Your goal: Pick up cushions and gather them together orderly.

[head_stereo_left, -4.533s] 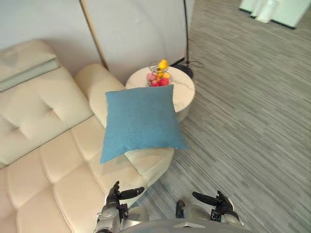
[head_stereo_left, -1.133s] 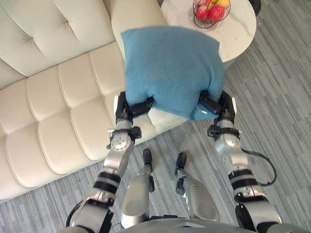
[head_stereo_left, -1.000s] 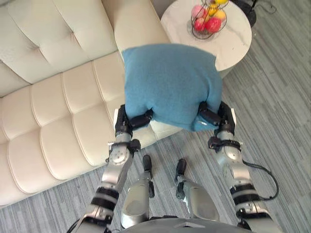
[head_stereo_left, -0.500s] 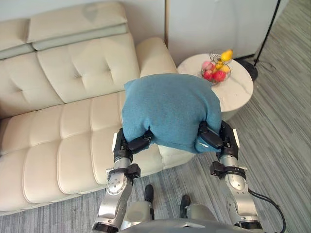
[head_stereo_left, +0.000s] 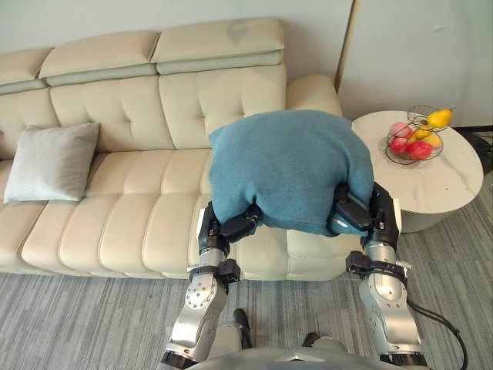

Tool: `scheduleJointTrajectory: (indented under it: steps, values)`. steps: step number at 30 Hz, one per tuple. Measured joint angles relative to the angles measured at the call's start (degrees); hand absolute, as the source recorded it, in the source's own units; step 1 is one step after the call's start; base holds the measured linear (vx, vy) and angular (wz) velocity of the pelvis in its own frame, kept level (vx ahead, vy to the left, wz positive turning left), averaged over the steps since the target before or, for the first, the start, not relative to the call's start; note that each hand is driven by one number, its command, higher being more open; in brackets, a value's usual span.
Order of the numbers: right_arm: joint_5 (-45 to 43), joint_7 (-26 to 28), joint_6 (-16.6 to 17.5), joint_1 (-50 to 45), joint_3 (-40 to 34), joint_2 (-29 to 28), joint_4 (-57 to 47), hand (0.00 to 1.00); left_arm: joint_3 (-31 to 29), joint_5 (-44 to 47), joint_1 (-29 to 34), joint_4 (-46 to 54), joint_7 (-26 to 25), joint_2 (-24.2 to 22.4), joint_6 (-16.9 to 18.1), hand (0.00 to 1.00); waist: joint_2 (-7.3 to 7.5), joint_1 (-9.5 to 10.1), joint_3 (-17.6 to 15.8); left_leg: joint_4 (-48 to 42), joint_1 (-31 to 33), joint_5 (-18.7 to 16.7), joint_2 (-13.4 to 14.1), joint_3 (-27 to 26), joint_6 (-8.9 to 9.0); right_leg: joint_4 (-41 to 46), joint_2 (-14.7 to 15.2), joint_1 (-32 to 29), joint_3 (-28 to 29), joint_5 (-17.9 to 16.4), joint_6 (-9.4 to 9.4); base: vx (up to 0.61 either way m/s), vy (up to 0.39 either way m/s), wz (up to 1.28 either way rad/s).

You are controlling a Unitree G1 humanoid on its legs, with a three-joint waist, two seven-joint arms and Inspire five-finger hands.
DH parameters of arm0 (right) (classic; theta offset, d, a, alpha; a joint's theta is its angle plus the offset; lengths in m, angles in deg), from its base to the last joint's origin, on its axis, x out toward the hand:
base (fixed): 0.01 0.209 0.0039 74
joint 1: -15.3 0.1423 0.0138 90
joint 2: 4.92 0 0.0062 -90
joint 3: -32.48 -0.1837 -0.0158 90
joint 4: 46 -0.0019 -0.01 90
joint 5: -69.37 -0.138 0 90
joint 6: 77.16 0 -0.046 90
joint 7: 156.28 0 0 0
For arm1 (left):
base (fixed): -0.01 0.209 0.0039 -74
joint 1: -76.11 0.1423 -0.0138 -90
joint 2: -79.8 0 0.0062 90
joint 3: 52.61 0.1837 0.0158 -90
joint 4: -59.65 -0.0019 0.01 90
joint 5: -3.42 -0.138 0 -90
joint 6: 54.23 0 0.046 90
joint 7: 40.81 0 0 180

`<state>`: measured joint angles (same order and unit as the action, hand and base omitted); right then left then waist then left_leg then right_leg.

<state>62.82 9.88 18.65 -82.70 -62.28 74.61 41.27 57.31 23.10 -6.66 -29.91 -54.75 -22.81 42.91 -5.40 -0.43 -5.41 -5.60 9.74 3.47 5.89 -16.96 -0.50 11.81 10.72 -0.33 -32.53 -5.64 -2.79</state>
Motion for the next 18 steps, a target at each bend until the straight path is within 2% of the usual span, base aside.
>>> scheduleJointTrajectory:
  steps: [3,6,7,8,9,10,11,12,13,15,16,17,18]
  values:
    - [-0.1,0.1,0.0,-0.2,-0.4,-1.8,3.2,0.00,0.6,0.0,0.4,-1.1,0.1,1.6,0.0,0.00,1.58,-0.04,0.6,2.9,-2.5,0.6,-3.9,1.8,-1.22,0.0,2.9,1.9,1.7,0.1,-1.22,0.03,0.233,0.46]
    - [-0.2,1.0,-0.1,-0.2,-0.2,-3.0,6.1,0.00,0.0,0.0,1.8,-1.2,0.1,2.0,-0.1,0.00,1.83,0.47,0.4,3.5,-3.2,-0.3,-6.0,1.8,-2.67,6.8,6.2,-0.4,3.6,-0.4,-1.68,0.00,0.214,0.20]
    - [-0.2,1.4,-0.1,-0.2,0.4,-3.6,8.1,0.00,-0.8,0.0,2.9,-1.1,0.3,2.1,-0.1,0.00,2.40,0.55,-0.1,3.4,-4.0,-0.8,-6.7,1.8,-3.38,12.9,7.8,-2.8,6.7,-0.3,-0.29,0.01,0.209,0.04]
    - [-0.2,1.5,-0.1,-0.2,0.7,-3.7,8.7,0.00,-1.1,0.0,3.3,-1.2,0.3,2.2,-0.1,0.00,2.71,0.52,-0.3,3.4,-4.2,-0.9,-6.8,1.8,-3.60,15.2,8.1,-3.9,8.4,0.2,0.38,0.01,0.196,0.09]
    - [-0.2,1.8,-0.2,-0.3,1.2,-4.0,9.7,0.00,-1.3,0.0,3.7,-1.2,0.3,2.7,-0.2,0.00,3.10,0.22,-1.1,3.6,-4.9,-1.2,-6.8,2.6,-4.07,19.8,7.8,-6.4,12.7,0.4,1.69,0.01,0.084,0.13]
    - [-0.2,2.0,-0.2,-0.3,1.2,-4.1,10.1,0.00,-1.4,0.0,3.7,-1.2,0.3,3.0,-0.2,0.00,3.29,0.02,-1.4,3.7,-5.1,-1.2,-6.7,3.2,-4.18,20.5,6.7,-6.9,14.5,-0.7,1.23,0.02,0.051,0.32]
    - [-0.3,2.4,-0.2,-0.3,1.2,-4.1,10.7,0.00,-1.5,0.0,3.8,-1.2,0.4,3.5,-0.4,0.00,3.36,-0.23,-1.7,5.2,-5.5,-1.2,-6.1,4.0,-4.33,19.2,2.3,-8.1,18.3,-3.5,-0.12,0.02,0.020,0.27]
    - [-0.3,2.4,-0.2,-0.3,1.2,-4.1,10.7,0.00,-1.5,0.0,3.8,-1.2,0.4,3.5,-0.4,0.00,3.37,-0.23,-1.7,5.6,-5.5,-1.2,-6.1,4.1,-4.33,18.5,1.2,-8.5,18.8,-3.9,-0.34,0.05,-0.017,0.31]
    - [-0.3,2.6,-0.2,-0.2,1.2,-3.9,10.8,0.00,-1.6,0.0,3.8,-1.2,0.5,3.5,-0.5,0.00,3.31,-0.26,-1.7,7.1,-5.7,-0.8,-6.1,5.1,-4.96,13.6,-3.1,-9.4,19.4,-4.4,0.19,0.05,-0.034,0.14]
    - [-0.3,2.6,-0.2,-0.3,1.2,-3.9,10.8,0.00,-1.7,0.0,3.8,-1.2,0.7,3.5,-0.7,0.00,3.25,-0.33,-1.8,6.9,-5.8,-0.5,-6.2,5.6,-5.40,9.7,-6.4,-10.4,19.7,-4.3,0.50,0.06,-0.063,0.18]
    - [-0.3,2.6,-0.2,-0.5,1.2,-3.8,10.8,0.00,-1.7,0.0,3.8,-1.1,0.8,3.5,-1.0,0.00,3.27,-0.77,-1.8,6.2,-5.8,-0.6,-6.7,6.4,-5.10,7.0,-7.9,-10.4,21.2,-4.1,0.72,0.08,-0.086,0.41]
    - [-0.4,2.6,-0.2,-0.9,1.2,-3.7,10.7,0.00,-1.7,-0.1,3.8,-1.1,1.2,3.5,-1.0,0.00,3.54,-1.38,-1.7,5.7,-5.8,-1.0,-7.4,7.7,-4.66,4.7,-8.4,-10.0,23.4,-3.3,1.83,0.13,-0.130,0.69]
    - [-0.4,2.6,-0.2,-1.5,1.0,-3.7,10.4,0.00,-1.6,-0.2,3.7,-1.1,1.8,3.4,-1.0,0.00,4.13,-2.23,-1.8,4.9,-5.9,-1.5,-8.5,9.1,-4.15,3.9,-8.2,-9.4,24.4,-0.4,3.43,0.12,-0.106,0.78]
